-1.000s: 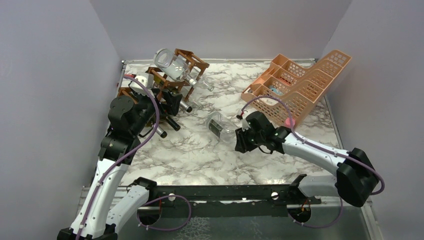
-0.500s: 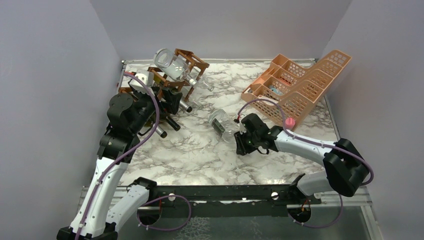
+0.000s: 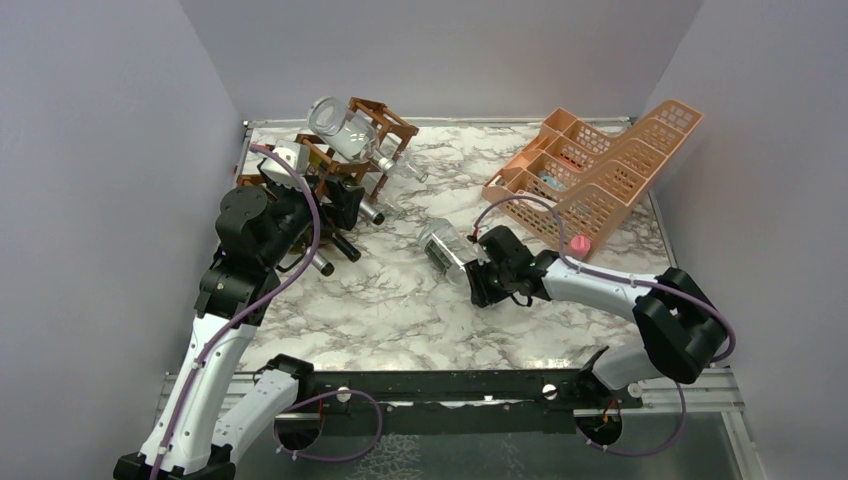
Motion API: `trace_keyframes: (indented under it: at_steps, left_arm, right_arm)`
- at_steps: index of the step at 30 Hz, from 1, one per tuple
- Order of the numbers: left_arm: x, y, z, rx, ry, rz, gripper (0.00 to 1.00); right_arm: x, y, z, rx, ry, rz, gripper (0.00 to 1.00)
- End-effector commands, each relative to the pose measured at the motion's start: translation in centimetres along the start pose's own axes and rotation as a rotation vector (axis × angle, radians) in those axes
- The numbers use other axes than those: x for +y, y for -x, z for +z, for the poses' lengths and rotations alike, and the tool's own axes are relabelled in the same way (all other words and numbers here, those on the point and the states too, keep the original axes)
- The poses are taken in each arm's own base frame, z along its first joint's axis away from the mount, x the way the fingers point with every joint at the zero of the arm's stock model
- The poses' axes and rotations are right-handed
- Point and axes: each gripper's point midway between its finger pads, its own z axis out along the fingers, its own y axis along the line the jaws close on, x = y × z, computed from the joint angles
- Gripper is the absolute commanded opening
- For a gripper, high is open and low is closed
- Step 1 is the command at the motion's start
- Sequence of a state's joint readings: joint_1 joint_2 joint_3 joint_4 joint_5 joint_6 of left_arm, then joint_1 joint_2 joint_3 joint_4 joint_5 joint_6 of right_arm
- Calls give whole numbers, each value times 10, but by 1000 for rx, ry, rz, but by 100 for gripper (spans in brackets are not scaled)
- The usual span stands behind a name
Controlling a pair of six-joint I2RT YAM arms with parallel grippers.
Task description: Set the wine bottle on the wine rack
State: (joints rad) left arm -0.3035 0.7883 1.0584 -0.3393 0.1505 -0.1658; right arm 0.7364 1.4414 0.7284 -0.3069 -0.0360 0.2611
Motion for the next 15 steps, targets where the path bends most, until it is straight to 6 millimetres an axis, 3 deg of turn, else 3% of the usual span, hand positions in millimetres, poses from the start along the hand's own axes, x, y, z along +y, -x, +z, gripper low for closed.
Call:
trace_keyframes:
  at_steps: [1,5,15]
  left_arm:
    - [-9,18,-5,-38,-35,23,99]
    - [-9,18,-6,-37,-35,24,99]
    - [-8,17,-6,-33,-30,29,99]
  right_arm:
    - [-3,25,6,-77,-32,-4,53]
    - [-3,31,10,-95,-31,-2,57]
    - [-1,31,21,-108,-19,16,55]
